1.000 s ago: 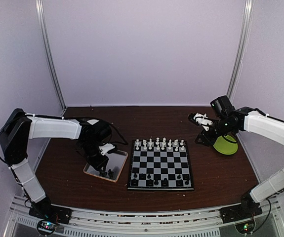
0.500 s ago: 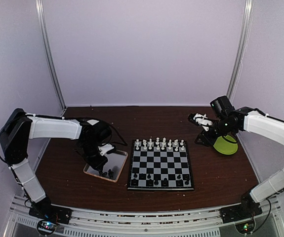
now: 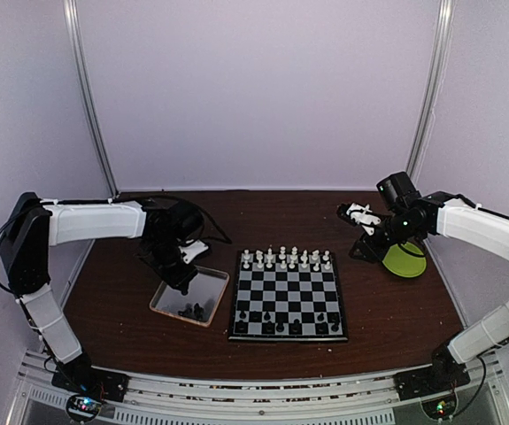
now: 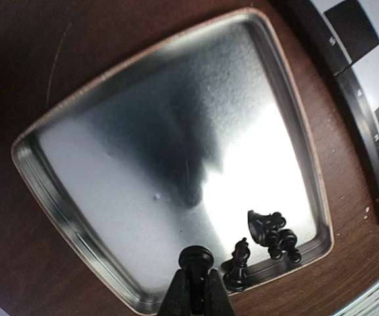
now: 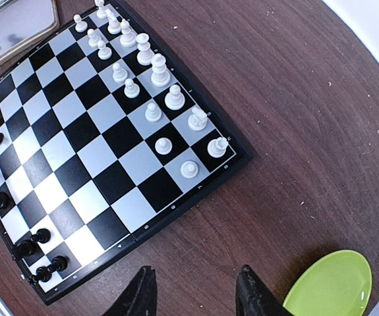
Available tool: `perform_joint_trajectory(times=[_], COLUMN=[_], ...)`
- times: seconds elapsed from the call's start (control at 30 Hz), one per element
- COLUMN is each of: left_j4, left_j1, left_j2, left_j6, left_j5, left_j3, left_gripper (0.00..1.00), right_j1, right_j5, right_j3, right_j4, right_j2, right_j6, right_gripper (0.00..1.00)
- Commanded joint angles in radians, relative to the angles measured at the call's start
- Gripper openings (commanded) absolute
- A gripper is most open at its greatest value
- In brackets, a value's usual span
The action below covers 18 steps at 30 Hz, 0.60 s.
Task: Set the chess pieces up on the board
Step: Pick up the knight from the storage box, then place the knight at g8.
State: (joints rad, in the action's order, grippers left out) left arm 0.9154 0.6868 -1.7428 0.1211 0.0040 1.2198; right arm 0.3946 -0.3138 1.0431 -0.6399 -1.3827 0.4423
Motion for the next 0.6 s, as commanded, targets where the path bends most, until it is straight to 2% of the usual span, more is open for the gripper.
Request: perform_joint_trajectory(times=[0.0, 0.13, 0.57], left_j4=[0.007, 0.007, 0.009], left_j1=[-0.001, 0.032, 0.281], left_j2=[0.018, 0.009, -0.110], left_j6=[0.001, -0.003, -0.095], left_j5=[0.051, 0.116, 0.261], left_j3=[0.080, 0.143, 0.320], left_gripper=[0.00, 0.00, 0.00], right_j1=[-0.005, -0.006, -0.005], right_j5=[0.000, 0.003, 0.002], right_j3=[0.027, 0.029, 0.028], right_j4=[-0.007, -0.007, -0.010], right_j2=[-0.007, -0.006, 0.002], right_j6=[0.007, 0.007, 0.009], right_gripper=[0.41, 0.41, 0.41])
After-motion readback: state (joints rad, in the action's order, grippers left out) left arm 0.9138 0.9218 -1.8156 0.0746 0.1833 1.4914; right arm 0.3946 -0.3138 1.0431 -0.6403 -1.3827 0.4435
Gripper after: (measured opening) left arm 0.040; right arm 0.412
